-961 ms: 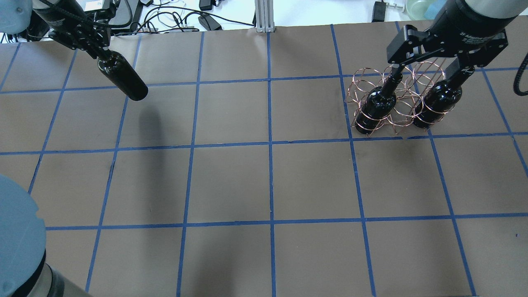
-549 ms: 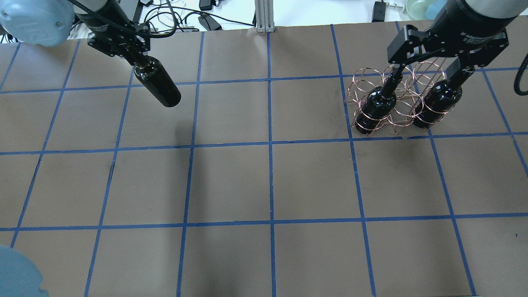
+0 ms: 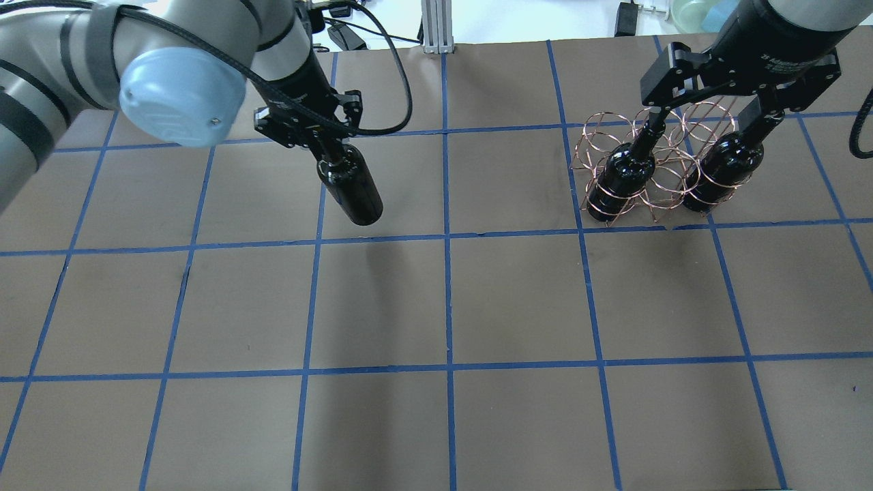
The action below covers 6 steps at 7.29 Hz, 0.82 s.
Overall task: Place wine into wine basket
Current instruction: 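Carry the bottle with the left gripper toward table center, set upright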
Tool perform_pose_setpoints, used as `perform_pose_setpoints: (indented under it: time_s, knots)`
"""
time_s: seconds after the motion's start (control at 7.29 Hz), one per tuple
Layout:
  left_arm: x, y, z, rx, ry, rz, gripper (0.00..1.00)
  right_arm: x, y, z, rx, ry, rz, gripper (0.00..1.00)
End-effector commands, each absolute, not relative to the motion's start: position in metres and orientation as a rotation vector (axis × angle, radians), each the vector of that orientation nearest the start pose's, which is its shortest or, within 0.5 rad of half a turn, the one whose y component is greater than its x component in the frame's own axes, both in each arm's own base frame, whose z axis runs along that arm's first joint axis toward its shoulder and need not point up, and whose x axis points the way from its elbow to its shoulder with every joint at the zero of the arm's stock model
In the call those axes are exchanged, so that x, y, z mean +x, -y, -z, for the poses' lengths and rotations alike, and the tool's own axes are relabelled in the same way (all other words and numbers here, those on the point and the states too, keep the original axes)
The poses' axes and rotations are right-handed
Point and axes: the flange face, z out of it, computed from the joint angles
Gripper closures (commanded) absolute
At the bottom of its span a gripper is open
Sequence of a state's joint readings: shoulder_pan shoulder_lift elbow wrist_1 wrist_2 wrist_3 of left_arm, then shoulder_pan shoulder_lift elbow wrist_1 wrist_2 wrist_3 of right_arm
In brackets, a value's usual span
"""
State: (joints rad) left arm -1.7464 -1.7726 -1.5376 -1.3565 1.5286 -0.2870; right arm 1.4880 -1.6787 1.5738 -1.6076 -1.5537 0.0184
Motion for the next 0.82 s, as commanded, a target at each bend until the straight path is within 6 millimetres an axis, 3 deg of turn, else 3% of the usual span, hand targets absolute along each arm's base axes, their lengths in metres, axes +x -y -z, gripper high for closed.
perform_pose_setpoints:
  time_s: [0.0, 0.14, 0.69]
  knots:
    - [-0.279, 0.511, -0.393, -0.106, -3.190, -0.031, 1.00, 0.097, 0.467, -0.541, 0.156, -3.118, 0.219, 0.00]
    - [-0.289, 0.509, -0.384, -0.087, -3.201, -0.064, 1.00, 0.097, 0.467, -0.541, 0.156, -3.119, 0.219, 0.00]
    - [-0.295, 0.511, -0.376, -0.103, -3.222, -0.090, 1.00, 0.097, 0.467, -0.541, 0.156, -3.119, 0.217, 0.00]
